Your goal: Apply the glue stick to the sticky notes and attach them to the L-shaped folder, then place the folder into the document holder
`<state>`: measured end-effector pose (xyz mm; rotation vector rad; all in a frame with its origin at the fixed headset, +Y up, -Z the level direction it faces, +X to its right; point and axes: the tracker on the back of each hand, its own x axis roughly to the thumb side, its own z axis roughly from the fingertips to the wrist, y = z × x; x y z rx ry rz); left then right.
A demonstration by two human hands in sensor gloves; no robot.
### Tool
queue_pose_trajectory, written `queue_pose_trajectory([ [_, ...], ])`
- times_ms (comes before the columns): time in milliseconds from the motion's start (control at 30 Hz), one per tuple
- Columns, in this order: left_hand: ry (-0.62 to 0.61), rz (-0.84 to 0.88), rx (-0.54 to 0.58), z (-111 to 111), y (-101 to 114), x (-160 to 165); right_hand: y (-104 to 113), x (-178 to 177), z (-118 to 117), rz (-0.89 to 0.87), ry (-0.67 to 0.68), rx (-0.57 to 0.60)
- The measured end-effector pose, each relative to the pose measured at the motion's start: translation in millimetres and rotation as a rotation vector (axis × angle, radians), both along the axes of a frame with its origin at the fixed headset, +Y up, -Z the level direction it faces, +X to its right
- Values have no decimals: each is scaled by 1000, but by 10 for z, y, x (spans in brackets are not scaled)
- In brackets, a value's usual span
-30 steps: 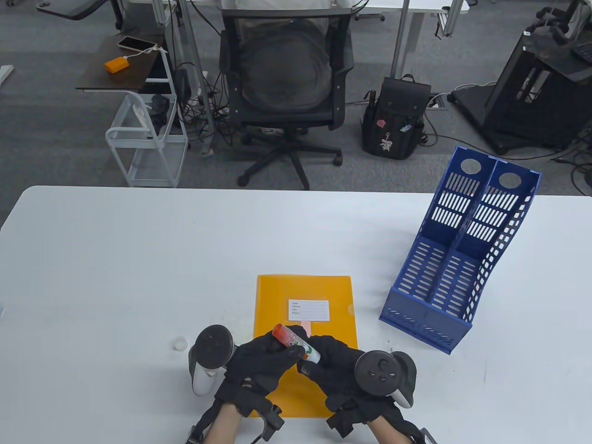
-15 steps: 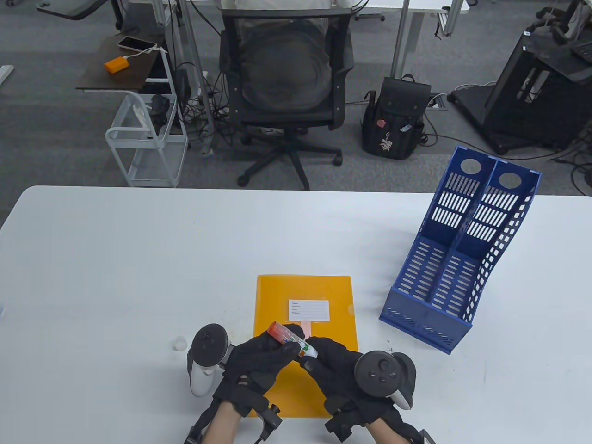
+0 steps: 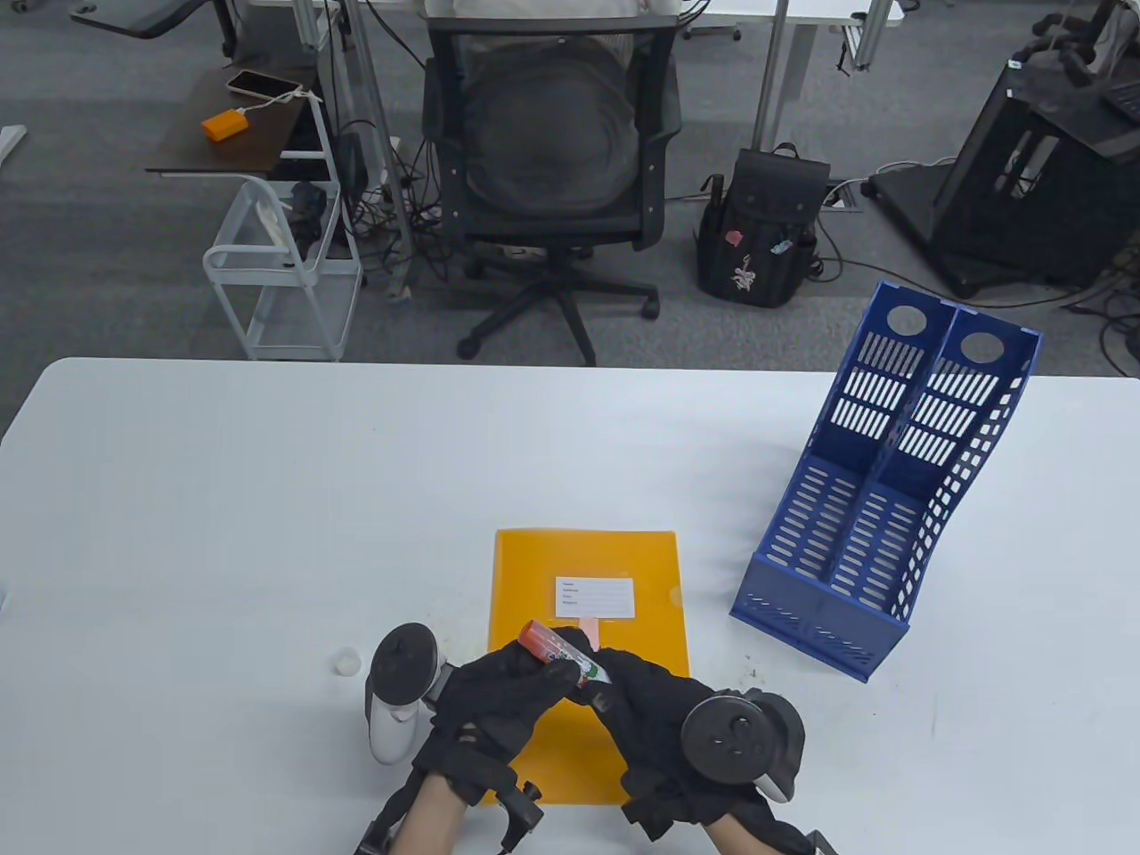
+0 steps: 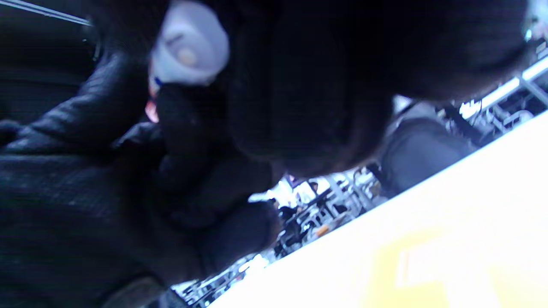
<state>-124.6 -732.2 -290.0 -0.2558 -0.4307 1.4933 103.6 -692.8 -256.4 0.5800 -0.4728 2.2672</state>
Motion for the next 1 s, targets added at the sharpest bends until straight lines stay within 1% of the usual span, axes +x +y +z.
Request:
queue_pose_trajectory([
  [100, -5, -11, 3, -6, -9, 23, 8, 22, 9, 14, -47, 24],
  [200, -10, 11, 2, -5, -6, 9, -37, 42, -16, -24, -12, 1],
  [267, 7, 9, 10, -8, 0, -13, -77, 39, -49, -30, 34, -59],
  [333, 4, 17, 4, -7, 4, -22, -118, 14, -73, -15, 84, -149],
  [367, 14, 4, 6, -4, 4, -22, -124, -2, -78, 0, 117, -161],
  [400, 29, -13, 12, -5, -2, -28, -122, -11, -78, -5, 117, -163],
  [533, 1, 0, 10, -6, 5, -20, -58, -2, -38, -24, 44, -82],
  [633, 10, -8, 28, 3, 36, -23, -62, 21, -33, -42, 19, -54],
  [700, 19, 0, 21, 7, 37, -35, -99, 31, -54, -58, 53, -81],
  [767, 24, -3, 18, 2, 31, -37, -123, 15, -69, -52, 96, -142],
  [833, 29, -24, 19, 9, 31, -33, -108, 8, -68, -74, 93, -139],
  [933, 9, -17, 19, 11, 38, -21, -39, 23, -33, -69, 33, -62],
  [1000, 18, -39, 34, 16, 52, -15, -28, 23, -11, -22, -9, -31],
])
